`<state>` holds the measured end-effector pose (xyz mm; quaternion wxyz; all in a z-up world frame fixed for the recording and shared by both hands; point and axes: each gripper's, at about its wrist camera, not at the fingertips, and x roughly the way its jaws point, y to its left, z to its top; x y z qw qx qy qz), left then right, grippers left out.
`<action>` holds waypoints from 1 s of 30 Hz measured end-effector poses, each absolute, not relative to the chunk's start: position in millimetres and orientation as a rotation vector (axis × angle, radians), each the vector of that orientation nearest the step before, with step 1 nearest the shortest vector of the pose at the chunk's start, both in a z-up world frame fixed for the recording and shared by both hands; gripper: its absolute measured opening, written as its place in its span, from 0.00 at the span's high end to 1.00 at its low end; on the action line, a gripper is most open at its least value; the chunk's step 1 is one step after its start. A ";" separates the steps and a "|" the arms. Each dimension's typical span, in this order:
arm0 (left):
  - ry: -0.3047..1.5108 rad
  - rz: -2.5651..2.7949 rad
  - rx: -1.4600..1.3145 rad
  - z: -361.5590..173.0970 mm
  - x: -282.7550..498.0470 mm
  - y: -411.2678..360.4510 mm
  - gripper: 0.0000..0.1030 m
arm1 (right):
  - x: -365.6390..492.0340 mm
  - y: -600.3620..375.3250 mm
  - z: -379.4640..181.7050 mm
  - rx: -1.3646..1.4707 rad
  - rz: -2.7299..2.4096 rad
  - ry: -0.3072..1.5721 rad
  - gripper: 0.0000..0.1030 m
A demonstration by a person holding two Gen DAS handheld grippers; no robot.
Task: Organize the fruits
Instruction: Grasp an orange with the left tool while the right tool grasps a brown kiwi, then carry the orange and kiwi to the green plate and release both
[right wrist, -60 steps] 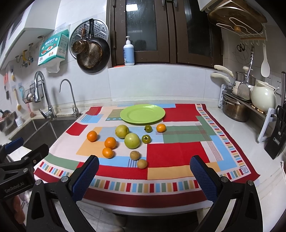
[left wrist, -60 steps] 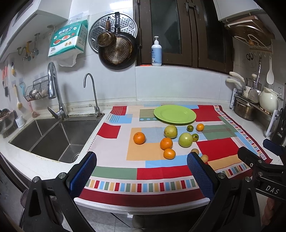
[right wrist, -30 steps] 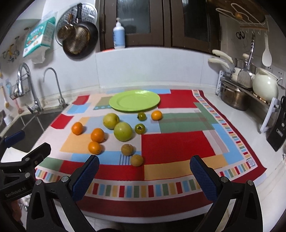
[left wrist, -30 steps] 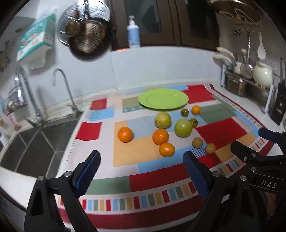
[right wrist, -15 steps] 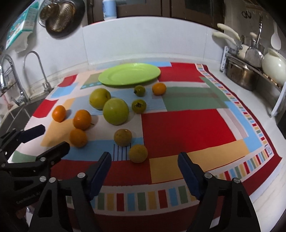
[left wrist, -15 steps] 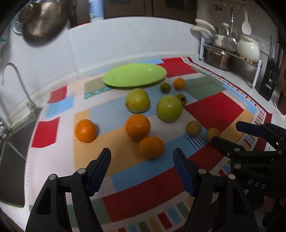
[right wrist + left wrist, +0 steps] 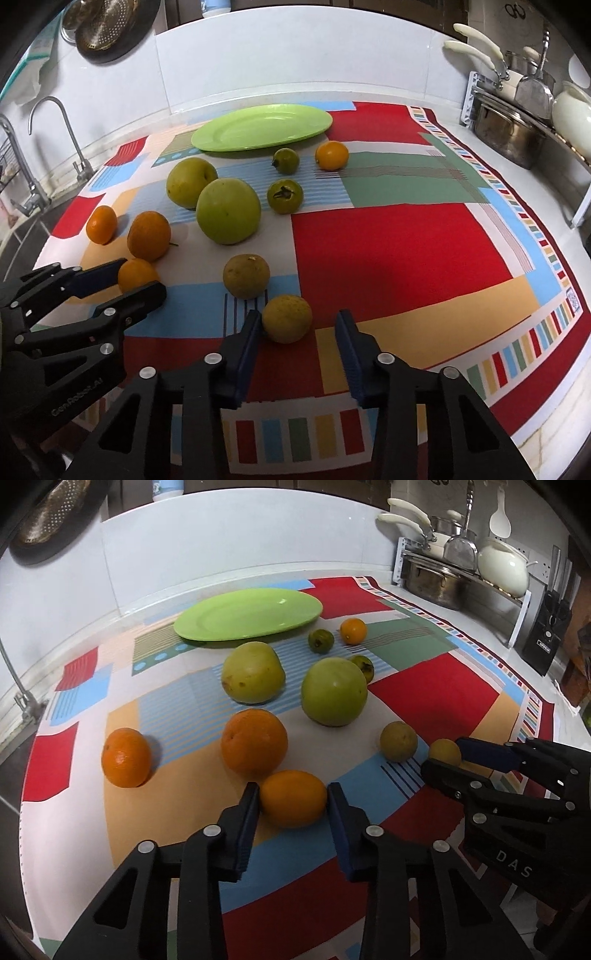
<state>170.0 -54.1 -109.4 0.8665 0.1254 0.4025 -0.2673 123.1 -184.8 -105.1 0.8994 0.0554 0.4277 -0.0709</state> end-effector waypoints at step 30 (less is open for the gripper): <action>0.682 -0.595 0.207 -39.5 219.4 -44.7 0.65 | 178.1 -179.0 -29.4 0.125 -0.046 0.710 0.72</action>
